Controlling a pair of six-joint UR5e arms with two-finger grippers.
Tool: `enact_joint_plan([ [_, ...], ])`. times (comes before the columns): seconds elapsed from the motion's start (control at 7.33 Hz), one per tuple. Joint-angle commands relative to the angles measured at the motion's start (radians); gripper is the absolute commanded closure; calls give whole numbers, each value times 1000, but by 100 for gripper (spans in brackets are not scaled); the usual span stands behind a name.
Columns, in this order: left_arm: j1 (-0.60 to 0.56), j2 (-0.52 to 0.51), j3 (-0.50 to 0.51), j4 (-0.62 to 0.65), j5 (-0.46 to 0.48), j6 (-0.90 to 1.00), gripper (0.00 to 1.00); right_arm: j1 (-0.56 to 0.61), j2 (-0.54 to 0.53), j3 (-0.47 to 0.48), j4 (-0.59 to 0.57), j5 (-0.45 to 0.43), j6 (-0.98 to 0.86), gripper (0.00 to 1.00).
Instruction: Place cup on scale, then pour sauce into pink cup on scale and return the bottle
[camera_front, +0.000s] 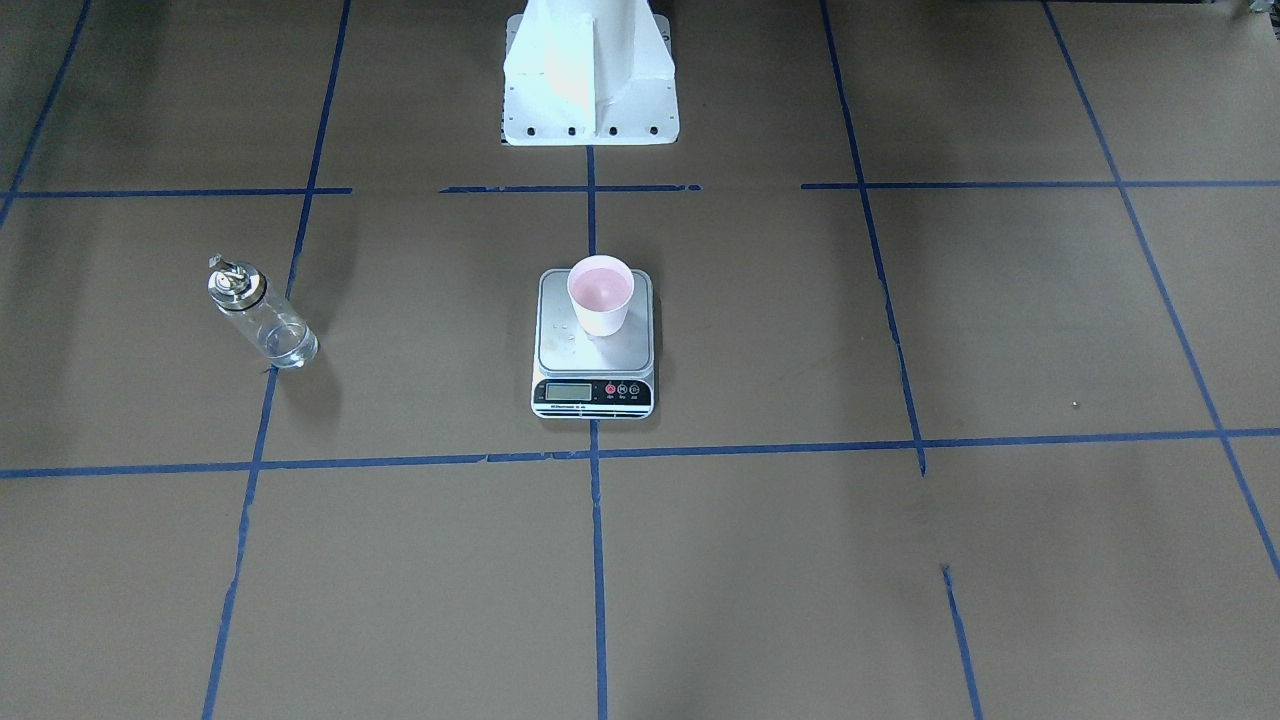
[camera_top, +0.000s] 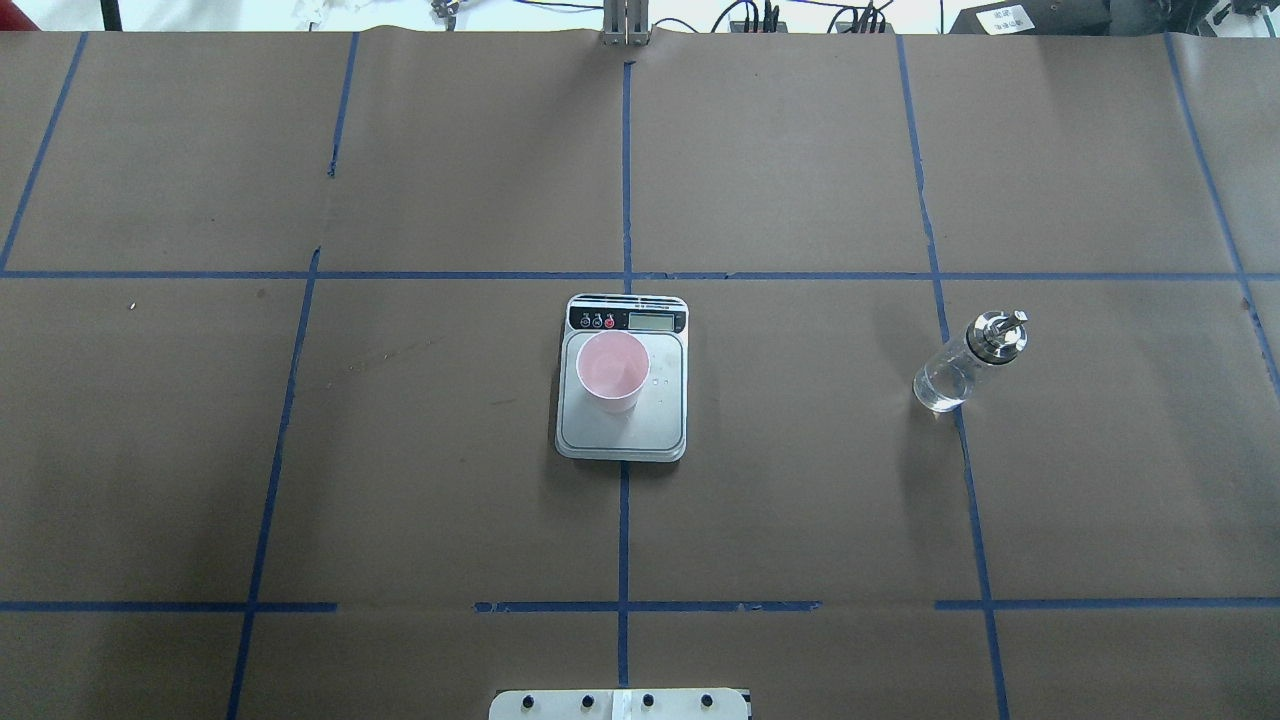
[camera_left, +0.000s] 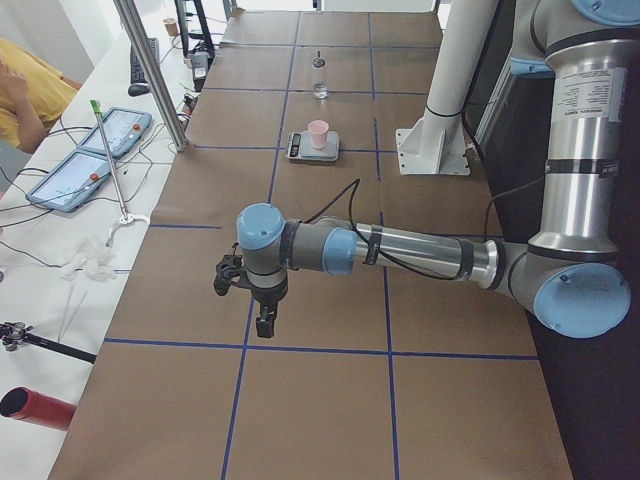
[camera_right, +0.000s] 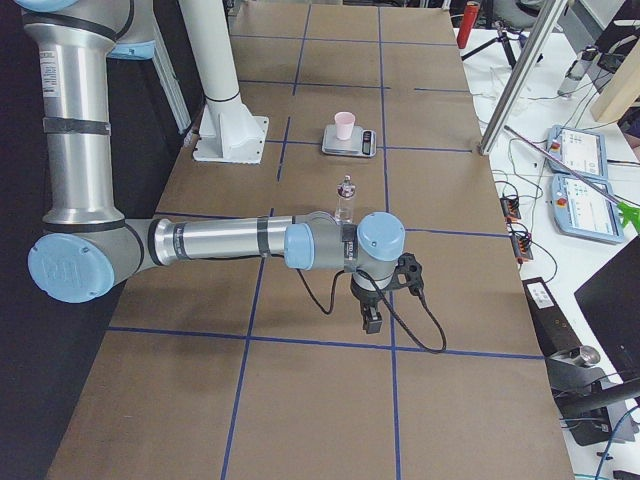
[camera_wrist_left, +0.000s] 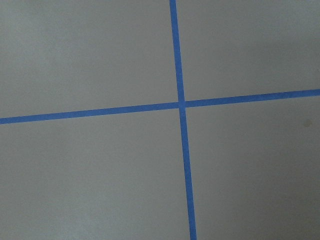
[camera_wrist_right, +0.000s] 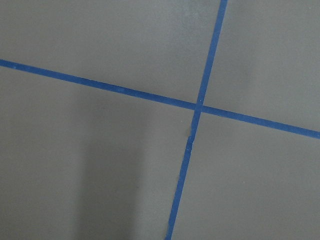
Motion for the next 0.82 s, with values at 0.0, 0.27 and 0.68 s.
enact_joint_plan([
  [0.0,0,-1,0,0,-8,0,0,-16,6,0,2,0,1,0],
  [0.27,0,-1,-1,0,-8,-2,0,-29,6,-2,4,0,8,0],
  [0.68,1,-3,2,0,-32,0,0,-32,6,-3,4,2,8,0],
])
